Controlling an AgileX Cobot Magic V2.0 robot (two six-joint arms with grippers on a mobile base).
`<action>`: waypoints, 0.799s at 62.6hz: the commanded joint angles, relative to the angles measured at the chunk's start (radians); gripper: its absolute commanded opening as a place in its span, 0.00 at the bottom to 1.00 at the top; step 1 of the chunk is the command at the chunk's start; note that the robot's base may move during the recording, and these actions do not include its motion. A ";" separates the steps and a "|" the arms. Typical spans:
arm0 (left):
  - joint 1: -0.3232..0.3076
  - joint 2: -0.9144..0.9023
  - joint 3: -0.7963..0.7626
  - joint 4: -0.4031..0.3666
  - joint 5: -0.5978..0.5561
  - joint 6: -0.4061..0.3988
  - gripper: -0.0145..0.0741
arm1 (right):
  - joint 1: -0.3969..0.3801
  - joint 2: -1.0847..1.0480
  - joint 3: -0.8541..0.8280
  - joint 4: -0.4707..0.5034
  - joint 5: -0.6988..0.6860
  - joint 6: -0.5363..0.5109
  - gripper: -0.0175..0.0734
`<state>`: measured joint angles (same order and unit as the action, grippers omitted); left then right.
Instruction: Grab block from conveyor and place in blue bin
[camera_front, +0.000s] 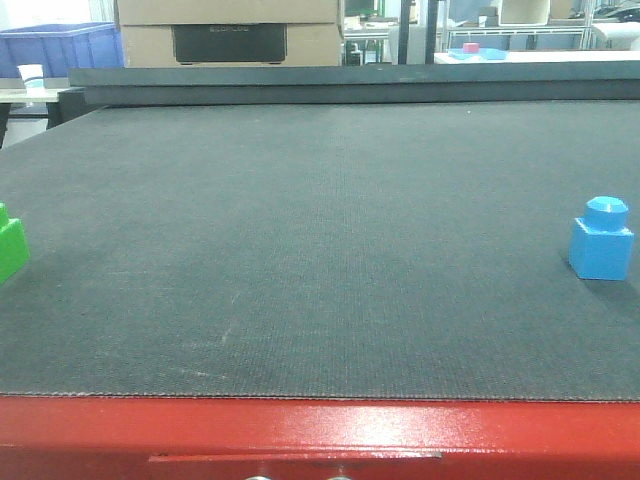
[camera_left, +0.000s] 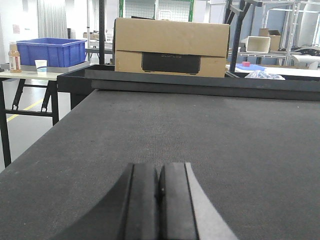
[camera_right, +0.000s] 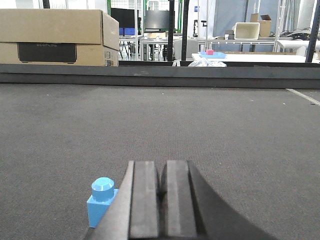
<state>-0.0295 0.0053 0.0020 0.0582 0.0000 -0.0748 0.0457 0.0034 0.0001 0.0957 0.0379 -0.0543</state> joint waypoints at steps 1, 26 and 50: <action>-0.003 -0.005 -0.002 -0.003 -0.019 0.000 0.04 | -0.004 -0.003 0.000 -0.005 -0.022 0.000 0.01; -0.003 -0.005 -0.002 -0.003 -0.019 0.000 0.04 | -0.004 -0.003 0.000 -0.005 -0.022 0.000 0.01; -0.003 -0.005 -0.002 -0.003 -0.019 0.000 0.04 | -0.004 -0.003 0.000 -0.008 -0.022 0.000 0.01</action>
<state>-0.0295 0.0053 0.0020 0.0582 0.0000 -0.0748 0.0457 0.0034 0.0001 0.0957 0.0379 -0.0543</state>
